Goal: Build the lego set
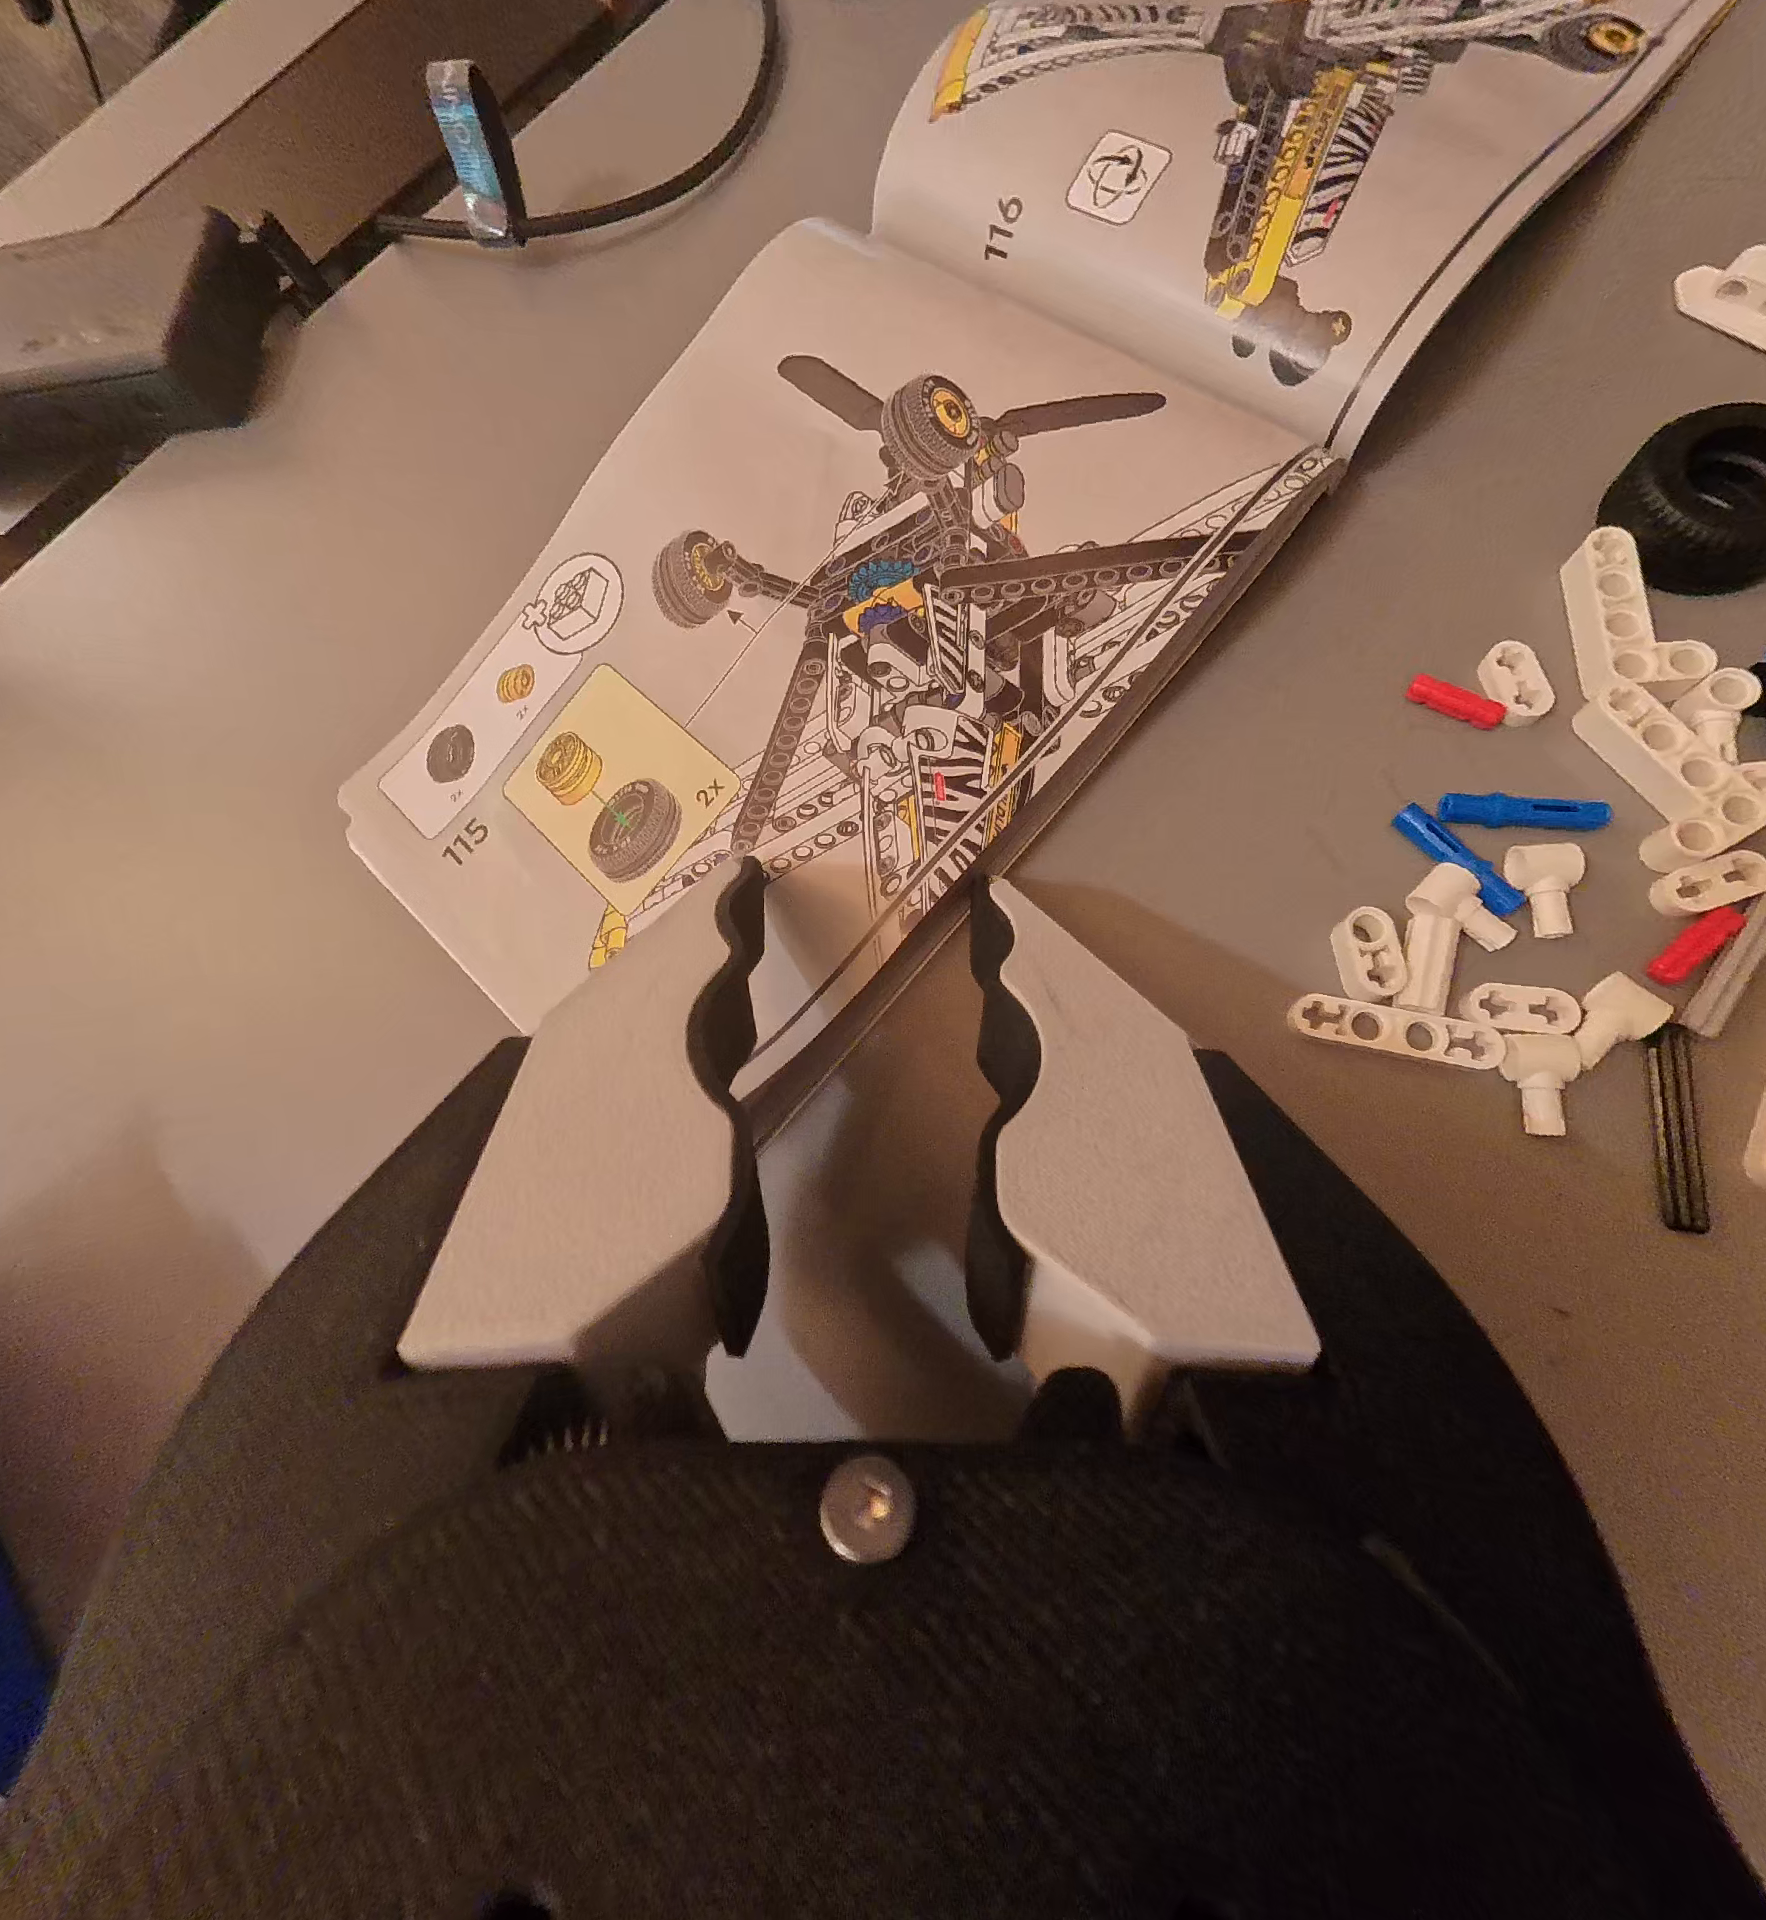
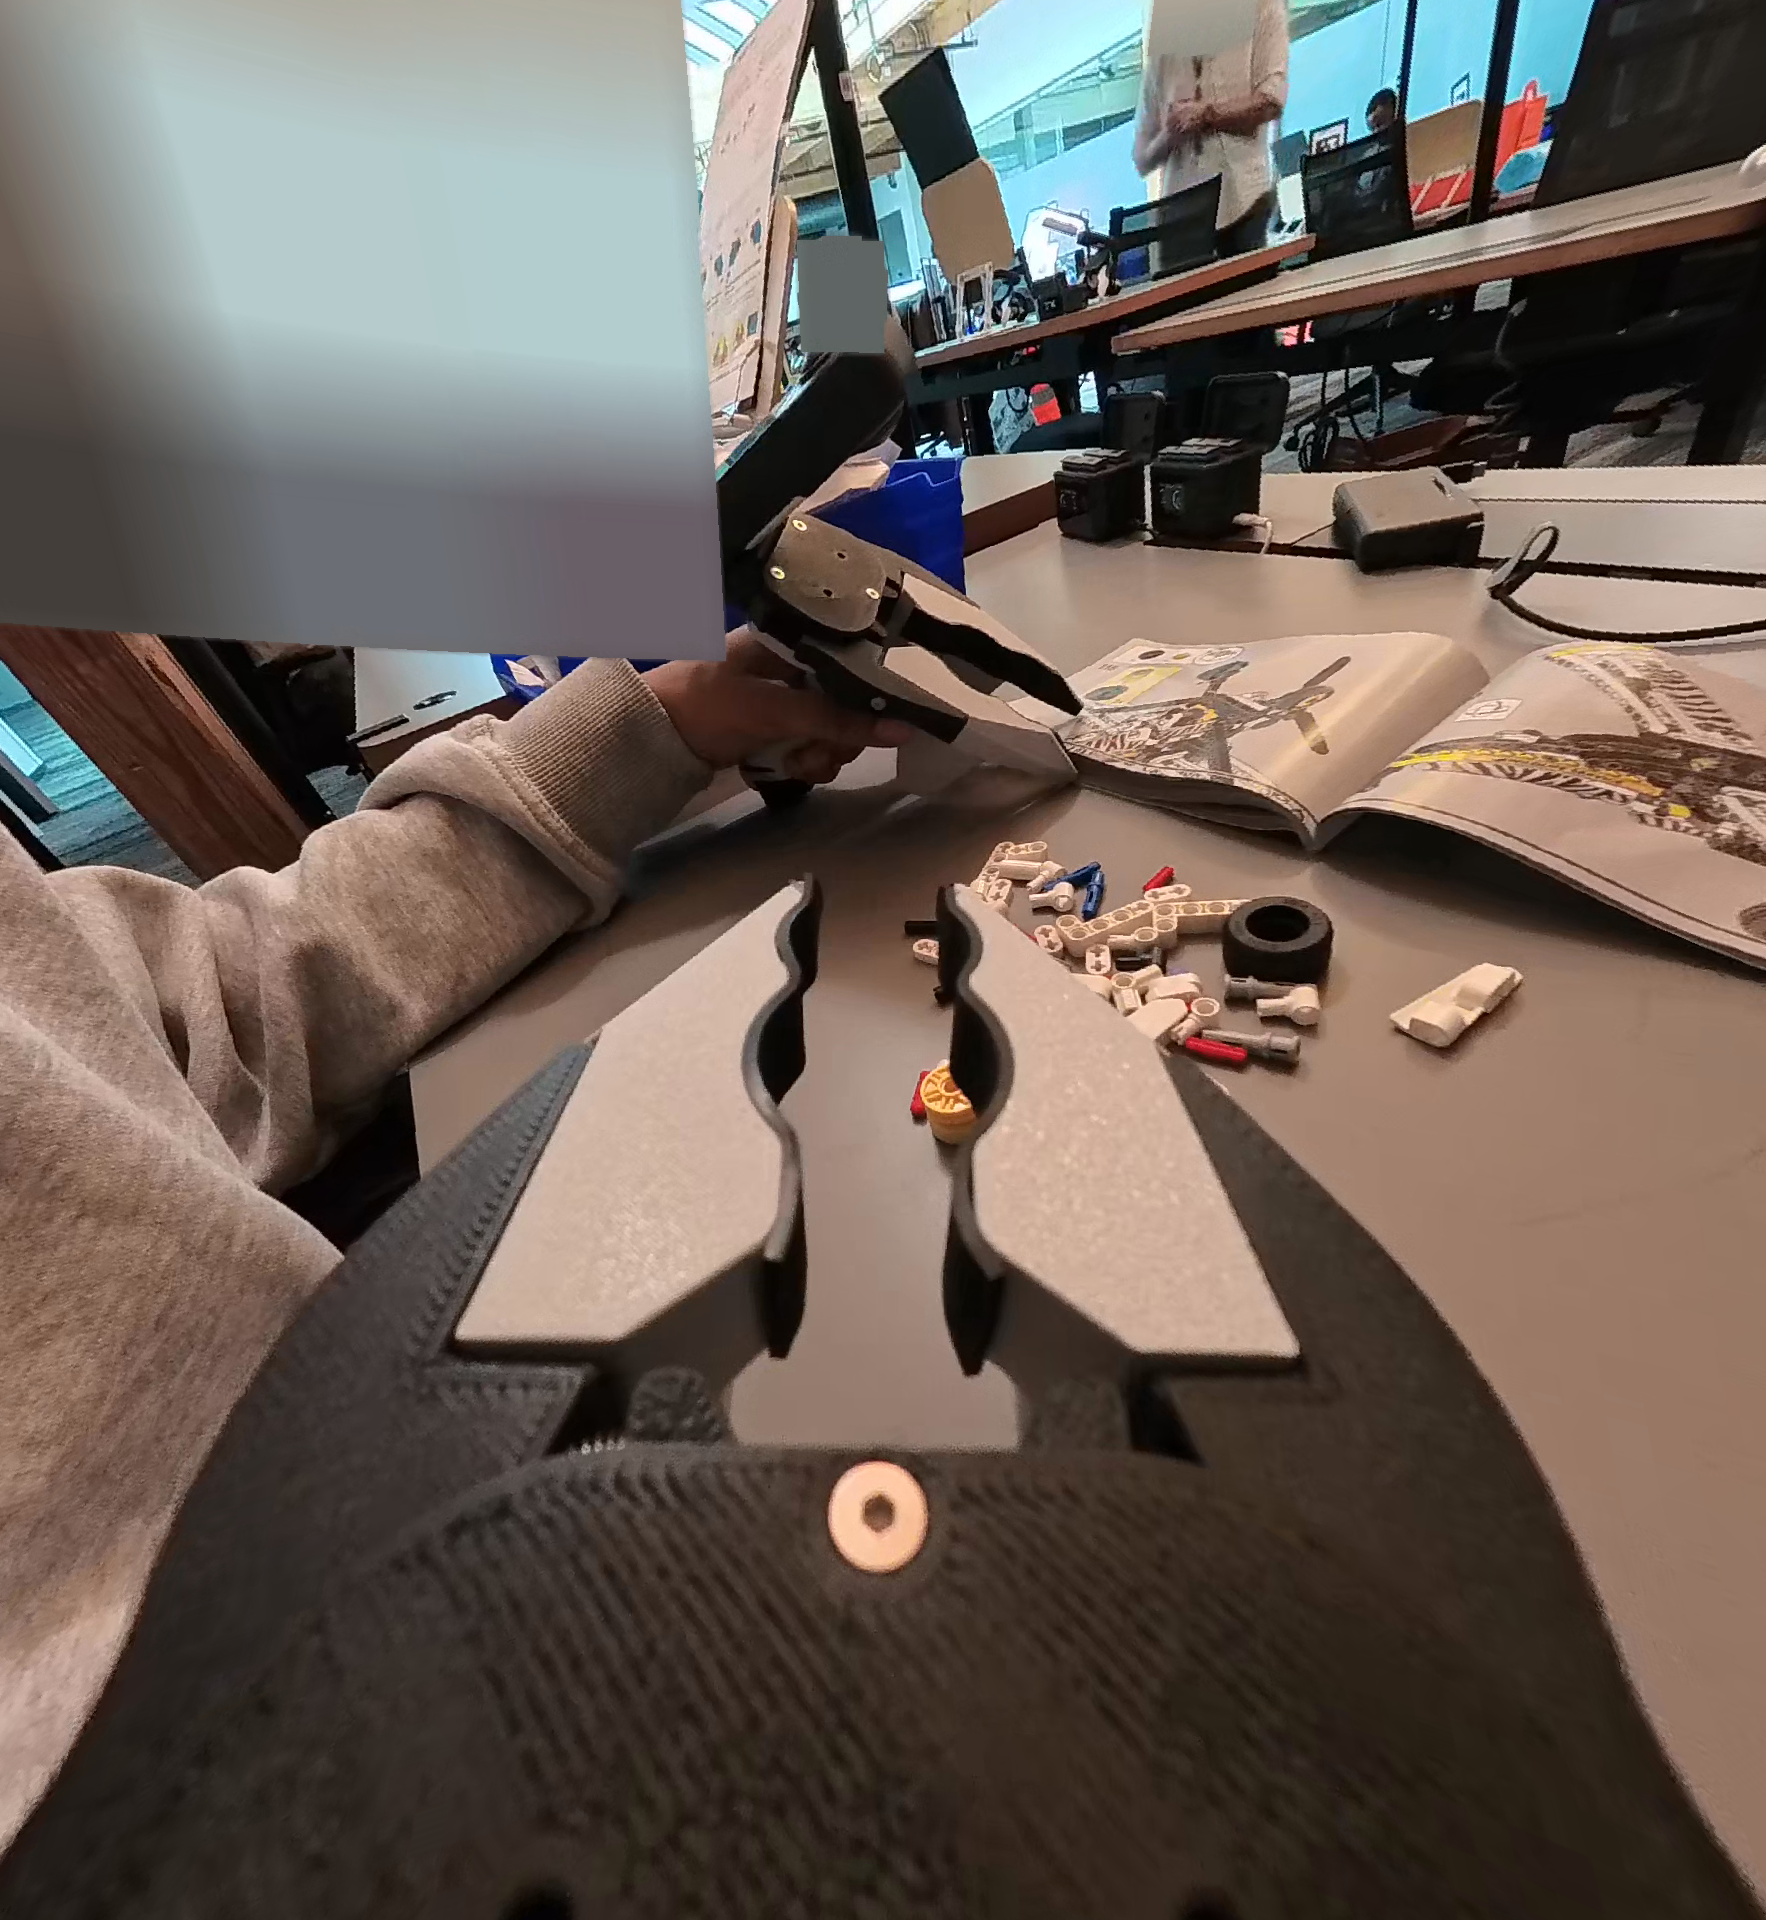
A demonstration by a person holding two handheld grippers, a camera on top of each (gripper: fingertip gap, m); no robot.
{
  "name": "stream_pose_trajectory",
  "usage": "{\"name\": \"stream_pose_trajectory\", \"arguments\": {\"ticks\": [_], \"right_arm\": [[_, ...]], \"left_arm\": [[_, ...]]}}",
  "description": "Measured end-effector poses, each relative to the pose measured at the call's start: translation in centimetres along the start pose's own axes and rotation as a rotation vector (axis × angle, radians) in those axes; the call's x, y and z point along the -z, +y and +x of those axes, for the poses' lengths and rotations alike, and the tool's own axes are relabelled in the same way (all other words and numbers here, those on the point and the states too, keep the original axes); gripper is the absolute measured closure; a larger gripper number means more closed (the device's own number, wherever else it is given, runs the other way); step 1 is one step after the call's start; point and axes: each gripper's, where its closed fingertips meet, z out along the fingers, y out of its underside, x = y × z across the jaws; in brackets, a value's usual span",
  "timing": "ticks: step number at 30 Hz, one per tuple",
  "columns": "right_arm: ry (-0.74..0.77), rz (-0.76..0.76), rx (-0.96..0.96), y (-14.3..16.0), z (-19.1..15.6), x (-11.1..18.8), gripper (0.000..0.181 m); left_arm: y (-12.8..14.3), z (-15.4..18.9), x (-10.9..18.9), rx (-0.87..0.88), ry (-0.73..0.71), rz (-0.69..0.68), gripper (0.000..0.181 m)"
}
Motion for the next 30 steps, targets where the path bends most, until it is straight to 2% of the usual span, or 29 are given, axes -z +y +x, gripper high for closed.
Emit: {"name": "stream_pose_trajectory", "arguments": {"ticks": [6, 15, 20, 26, 30], "right_arm": [[0.001, 0.001, 0.008, 0.0, -0.1, 0.0, 0.16], [0.015, 0.015, 0.029, -0.2, -0.1, 0.2, 0.162], [0.02, -0.014, 0.048, 0.2, -0.3, -0.1, 0.161], [0.062, -0.108, 0.095, 1.6, -0.2, -0.9, 0.16], [0.107, -0.313, 0.111, 4.5, 0.7, -2.2, 0.155]], "left_arm": [[0.0, -0.4, 0.0, 0.019, -0.018, 0.003, 0.142], [-1.3, -1.0, 0.8, 0.039, -0.043, 0.087, 0.142], [-1.8, -0.3, 1.0, 0.032, -0.009, 0.111, 0.142], [-2.6, 0.1, 1.5, 0.039, 0.011, 0.152, 0.142], [-3.1, 0.2, 1.8, 0.046, 0.019, 0.179, 0.142]]}}
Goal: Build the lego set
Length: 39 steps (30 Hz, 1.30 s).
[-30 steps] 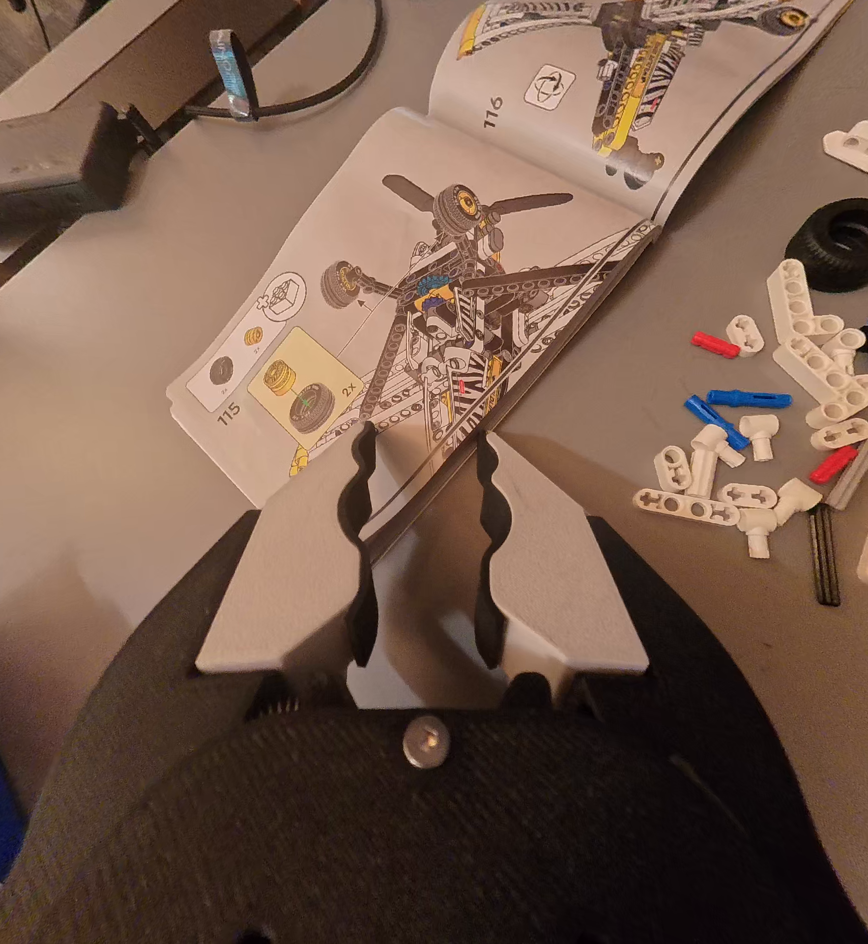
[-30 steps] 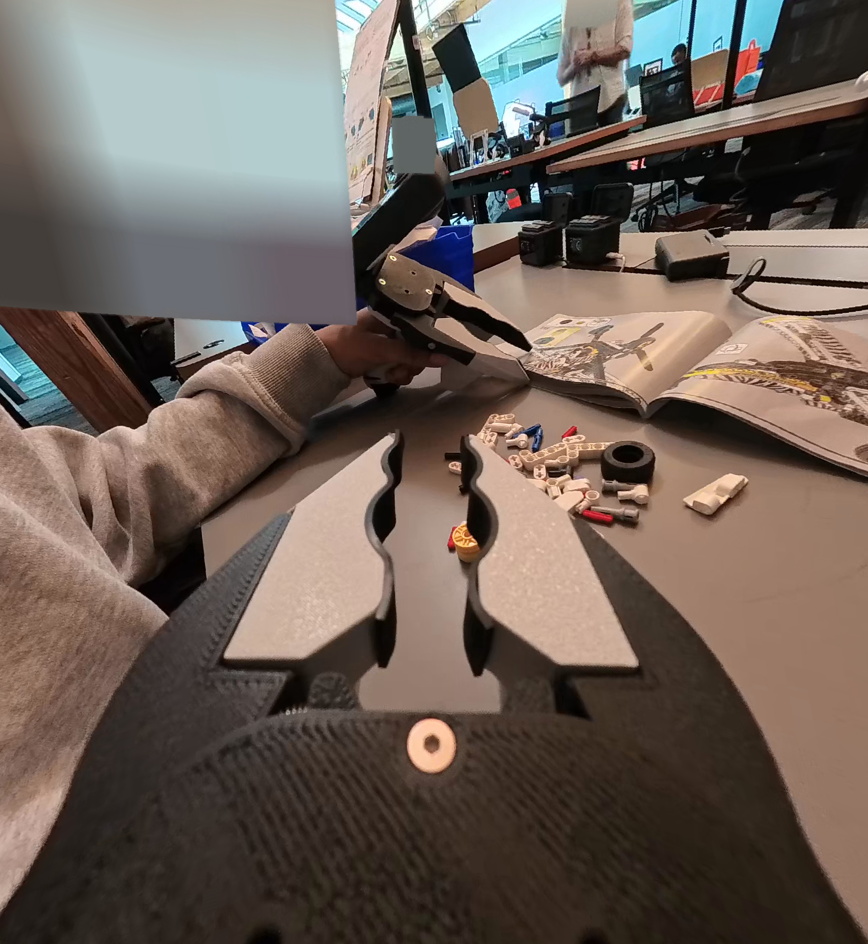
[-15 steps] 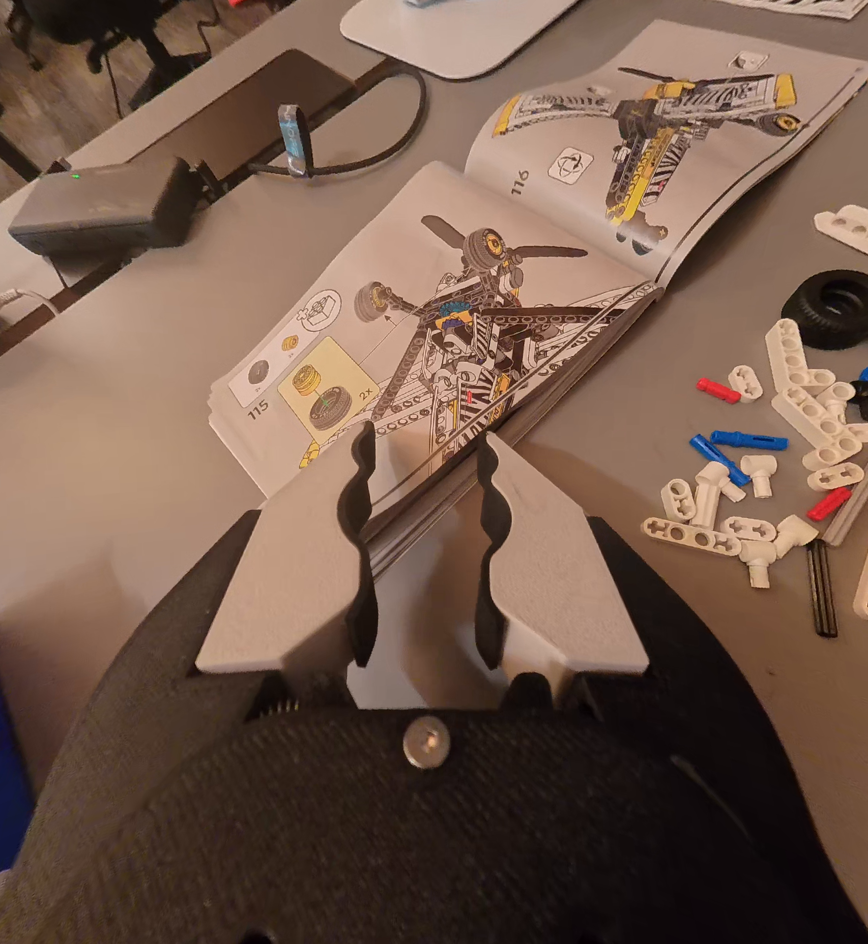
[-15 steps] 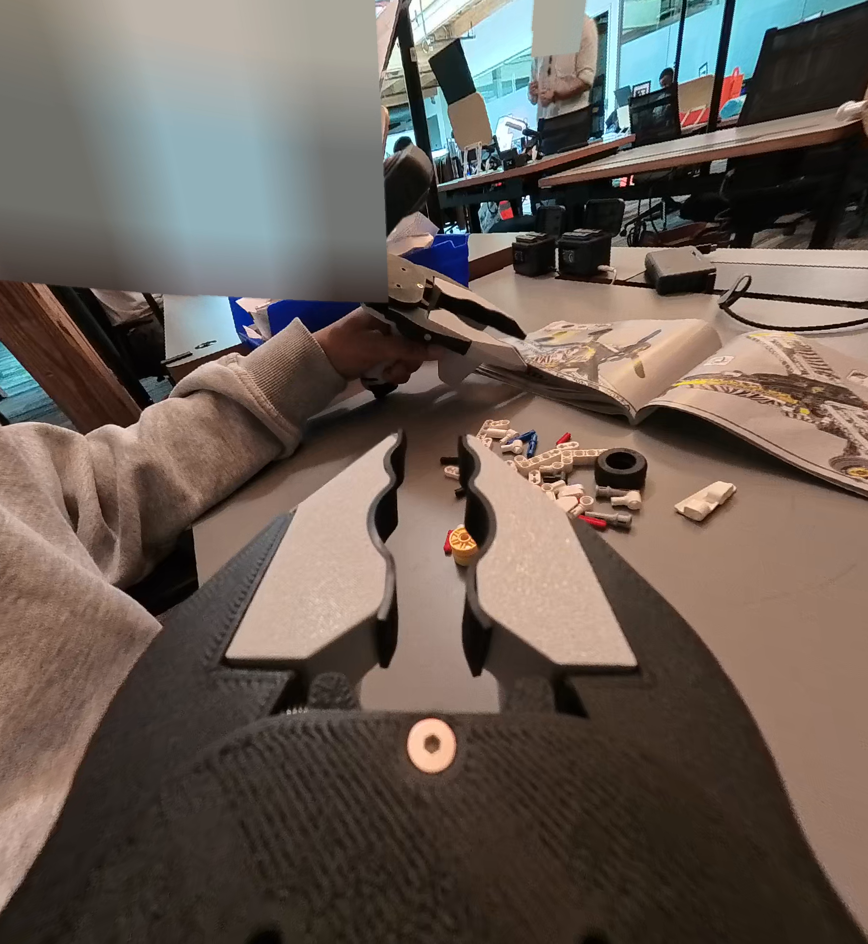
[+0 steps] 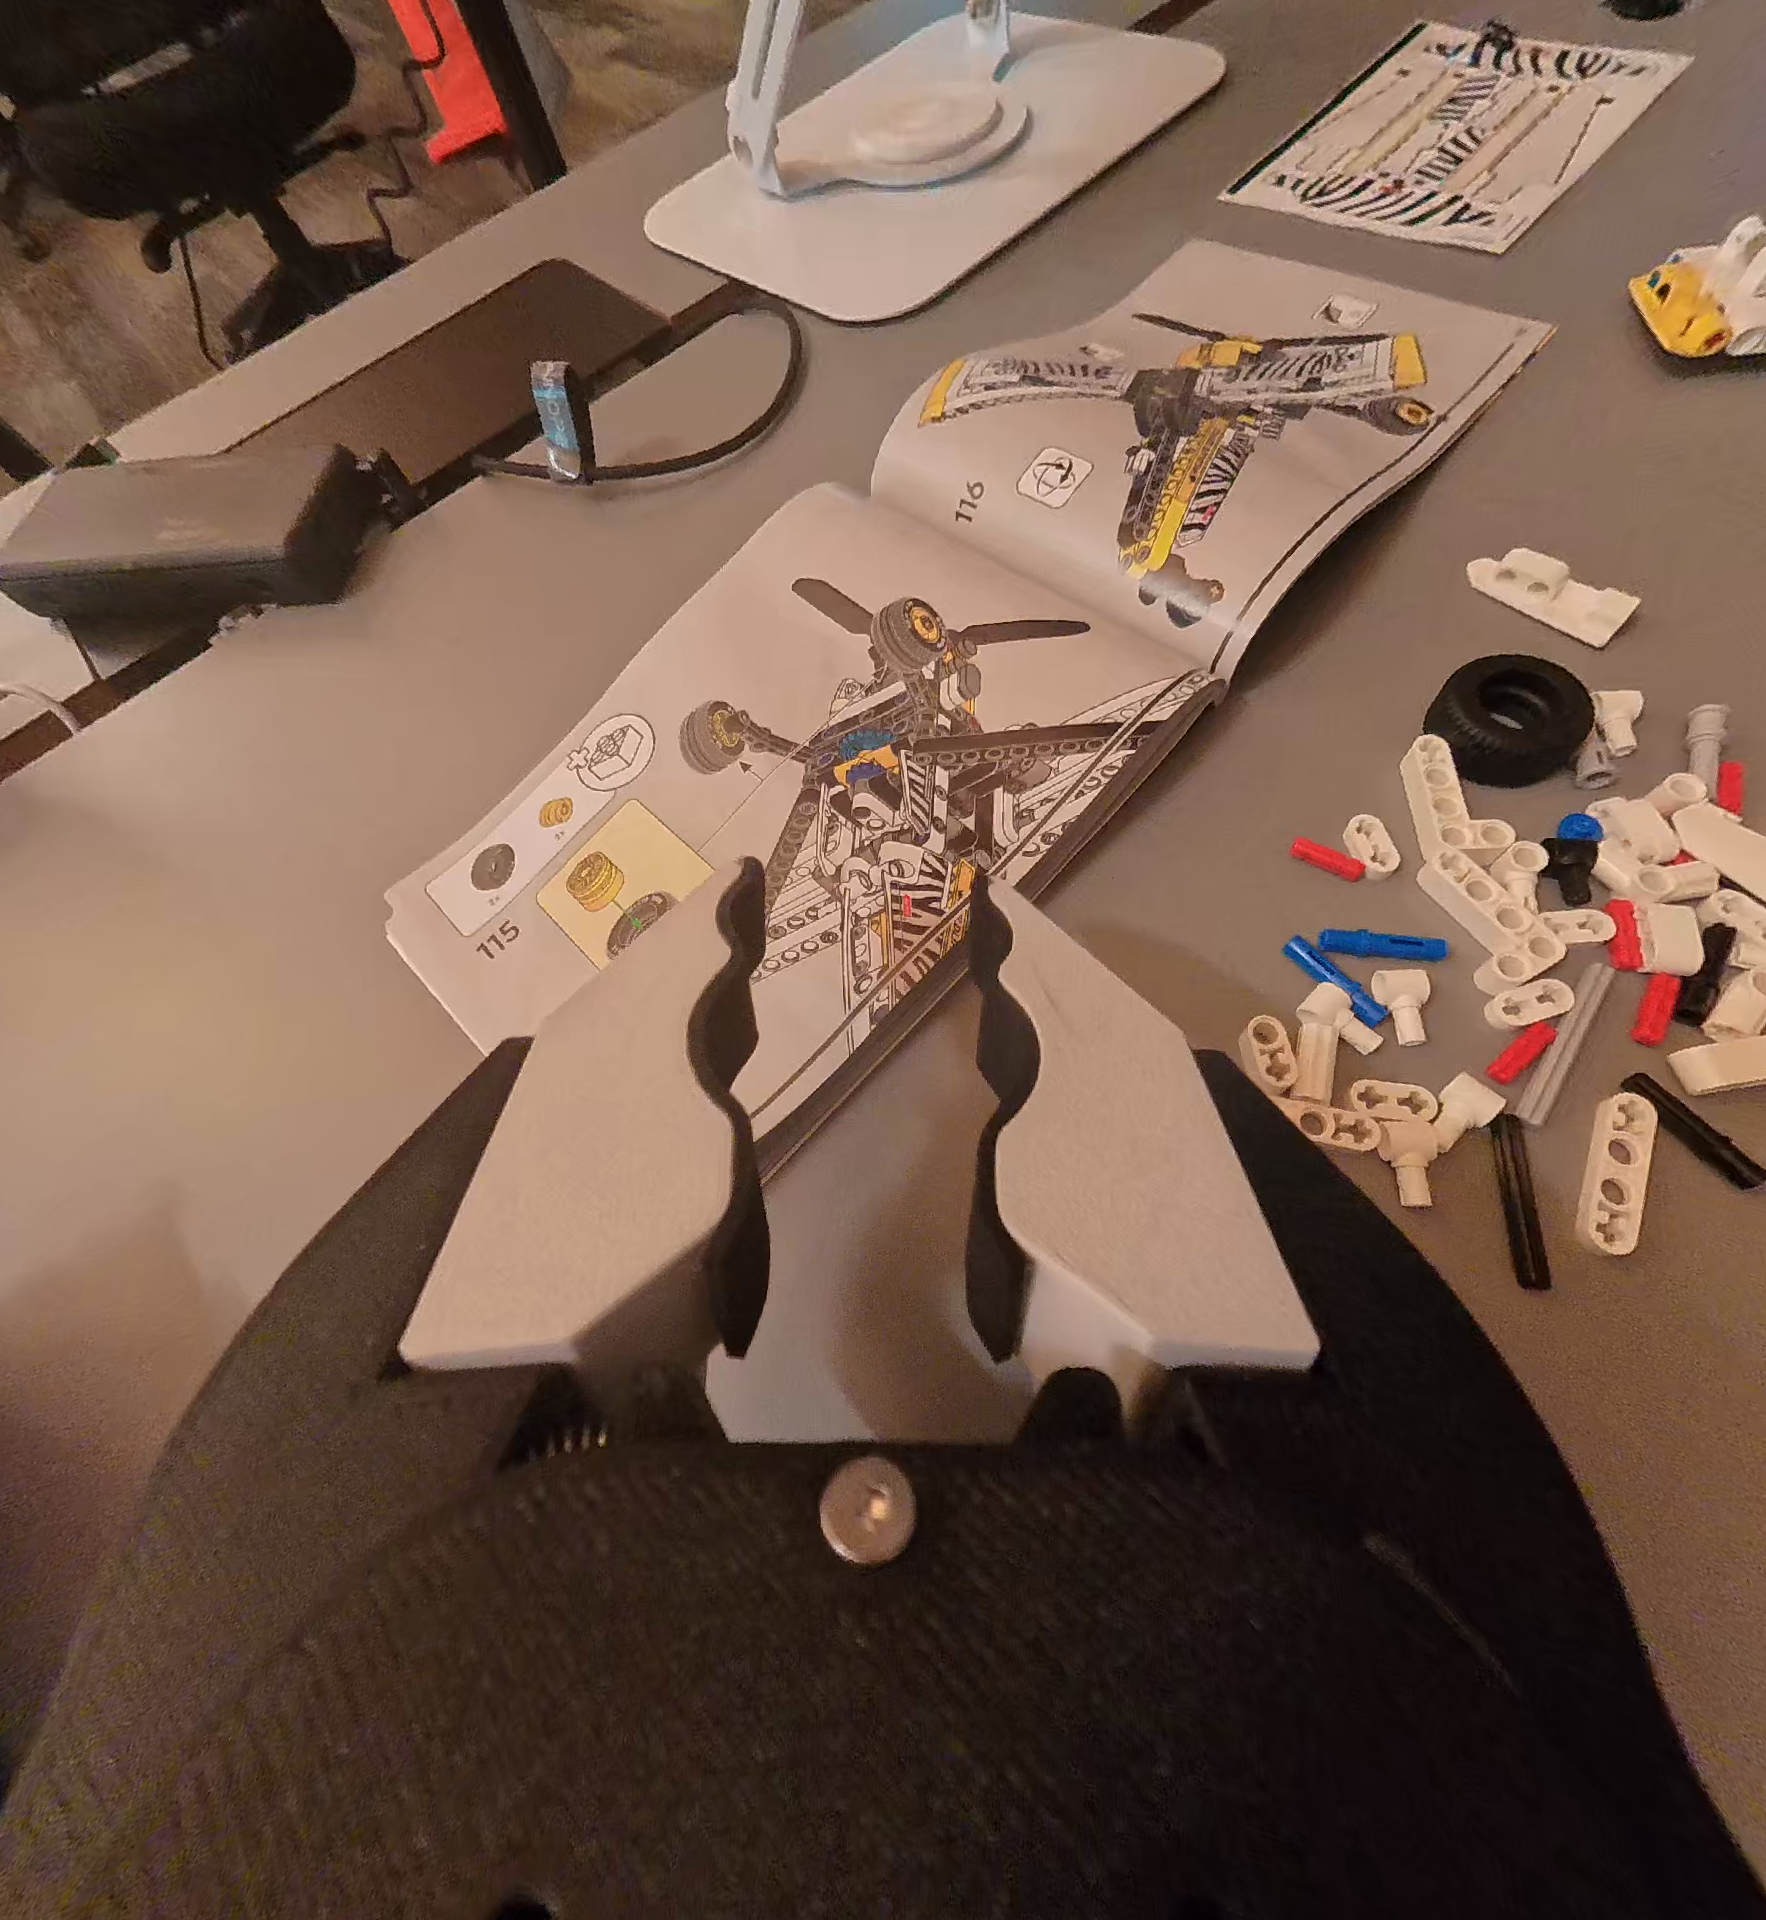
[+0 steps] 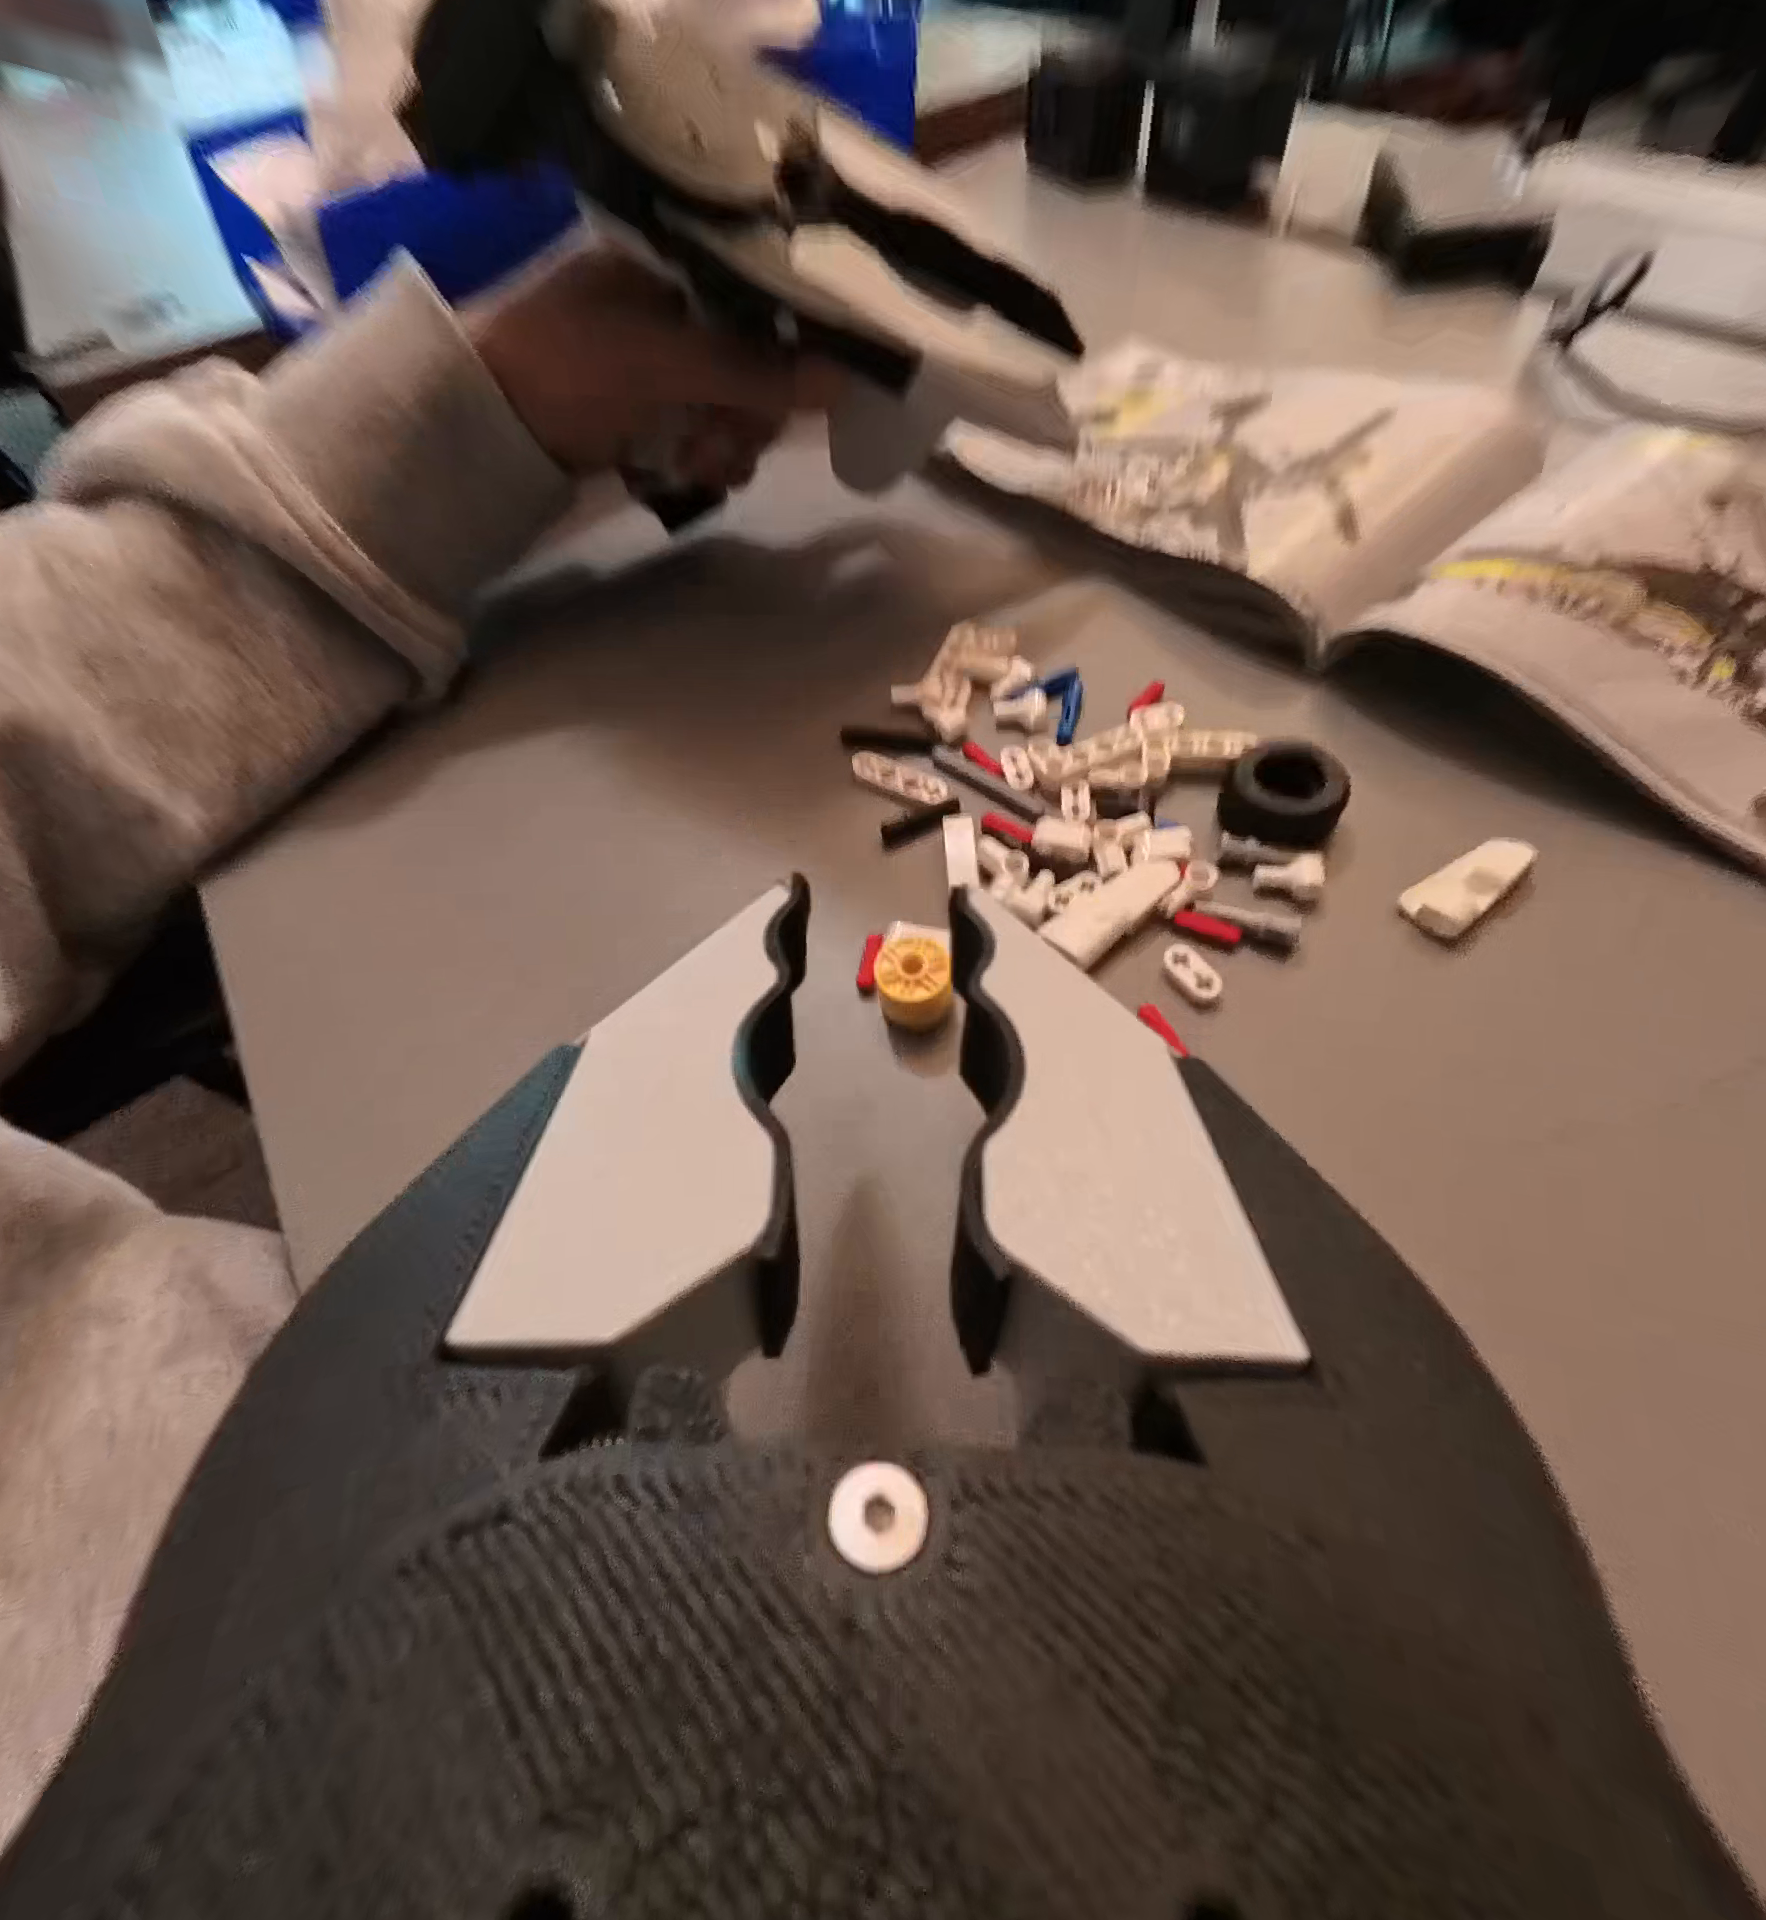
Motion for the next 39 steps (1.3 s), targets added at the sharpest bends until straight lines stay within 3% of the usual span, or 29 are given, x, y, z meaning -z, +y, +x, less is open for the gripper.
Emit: {"name": "stream_pose_trajectory", "arguments": {"ticks": [3, 9, 15, 20, 26, 29, 33, 39], "right_arm": [[-0.021, -0.116, -0.034, 1.5, 0.1, -1.2, 0.147], [0.008, -0.159, -0.043, 2.1, 0.5, -1.6, 0.147], [0.018, -0.225, -0.042, 2.9, 0.8, -2.1, 0.163], [0.012, -0.196, -0.036, 2.5, 0.6, -1.9, 0.165], [0.057, 0.026, 0.079, 0.1, 0.0, 1.5, 0.165], [0.118, 0.004, 0.109, 1.3, -0.3, 3.3, 0.165], [0.182, -0.008, 0.107, 2.3, 0.2, 5.3, 0.165], [0.122, 0.08, 0.004, 1.5, 0.7, 6.7, 0.165]], "left_arm": [[-0.1, 0.3, 0.0, -0.007, 0.007, 0.0, 0.142], [-0.8, 2.1, -0.1, -0.034, 0.067, 0.025, 0.143], [-2.2, 5.2, -0.5, -0.038, 0.159, 0.076, 0.143], [-2.7, 7.5, -1.0, -0.015, 0.237, 0.091, 0.144], [-3.4, 12.2, -0.8, -0.021, 0.372, 0.099, 0.143], [-3.3, 13.8, -1.8, -0.048, 0.345, 0.034, 0.152], [-2.5, 14.3, -3.9, -0.094, 0.289, -0.089, 0.143], [-1.6, 14.7, -5.0, -0.039, 0.332, -0.174, 0.151]]}}
